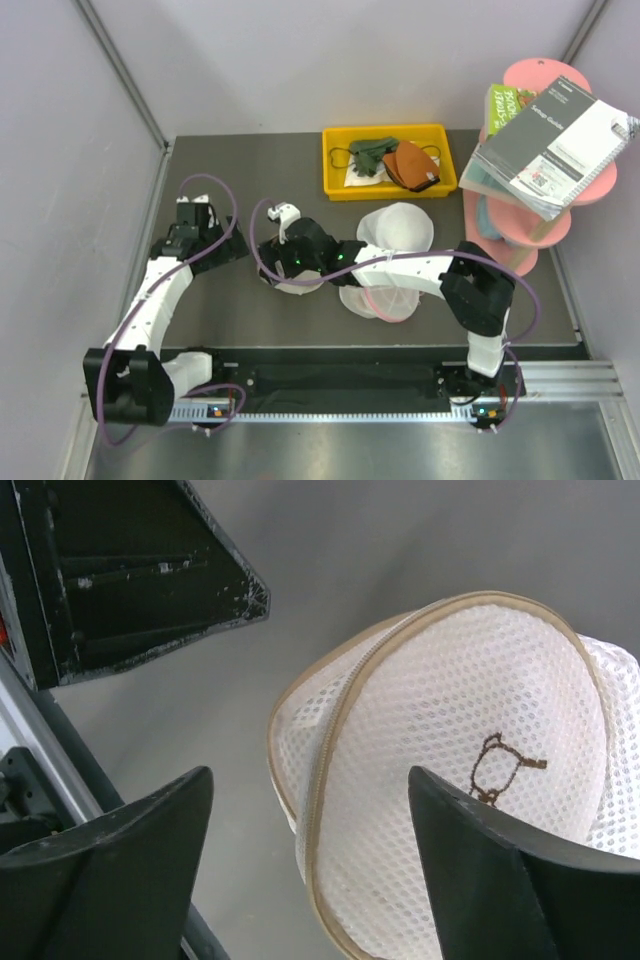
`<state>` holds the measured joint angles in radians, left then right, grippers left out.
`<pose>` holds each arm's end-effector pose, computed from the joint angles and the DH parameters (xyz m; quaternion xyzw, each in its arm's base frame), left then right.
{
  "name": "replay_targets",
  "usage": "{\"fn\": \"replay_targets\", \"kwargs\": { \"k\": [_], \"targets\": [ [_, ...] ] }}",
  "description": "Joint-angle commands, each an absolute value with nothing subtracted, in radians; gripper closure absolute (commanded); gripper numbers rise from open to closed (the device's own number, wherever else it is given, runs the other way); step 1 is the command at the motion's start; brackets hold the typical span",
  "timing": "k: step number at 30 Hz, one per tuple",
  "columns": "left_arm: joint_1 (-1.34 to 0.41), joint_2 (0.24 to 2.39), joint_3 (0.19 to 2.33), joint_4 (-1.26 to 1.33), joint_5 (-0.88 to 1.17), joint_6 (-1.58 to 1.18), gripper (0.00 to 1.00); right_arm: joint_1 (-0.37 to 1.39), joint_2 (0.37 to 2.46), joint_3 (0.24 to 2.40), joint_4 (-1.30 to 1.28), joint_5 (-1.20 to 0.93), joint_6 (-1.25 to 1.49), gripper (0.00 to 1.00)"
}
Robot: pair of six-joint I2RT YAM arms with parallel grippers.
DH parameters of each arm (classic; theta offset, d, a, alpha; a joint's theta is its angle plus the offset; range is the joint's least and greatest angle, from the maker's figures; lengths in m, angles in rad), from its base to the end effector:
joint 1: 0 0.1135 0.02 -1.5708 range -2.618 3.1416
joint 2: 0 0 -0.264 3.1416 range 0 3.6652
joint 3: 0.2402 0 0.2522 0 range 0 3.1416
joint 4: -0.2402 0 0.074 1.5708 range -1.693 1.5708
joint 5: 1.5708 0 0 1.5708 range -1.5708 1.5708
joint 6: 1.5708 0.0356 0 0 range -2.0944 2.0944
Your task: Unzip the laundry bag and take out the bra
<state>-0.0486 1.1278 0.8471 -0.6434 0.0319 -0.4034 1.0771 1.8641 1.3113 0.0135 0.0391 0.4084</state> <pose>0.2245 -0.0121 0.2544 -0.1623 0.9341 -0.0859 0.3062 0.2052 0.3783 0.2324 -0.2763 0.8248 0.3210 0.3747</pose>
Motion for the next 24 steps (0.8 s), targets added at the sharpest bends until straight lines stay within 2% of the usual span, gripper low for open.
{"fn": "replay_targets", "kwargs": {
  "k": [1,7,15,24],
  "targets": [
    [-0.028,1.109,0.896,-0.664,0.009,-0.379,0.01,1.085,1.838,1.364,0.035,-0.023,0.371,0.10],
    [-0.018,1.089,0.914,-0.676,0.011,-0.376,0.01,1.078,1.760,1.316,0.025,-0.011,0.373,0.00],
    [-0.018,1.057,0.927,-0.640,0.046,-0.370,0.01,1.014,1.606,1.209,0.018,-0.018,0.387,0.00],
    [-0.018,1.031,0.939,-0.560,0.138,-0.367,0.01,0.853,1.503,1.070,0.051,-0.044,0.452,0.00]
  ]
}}
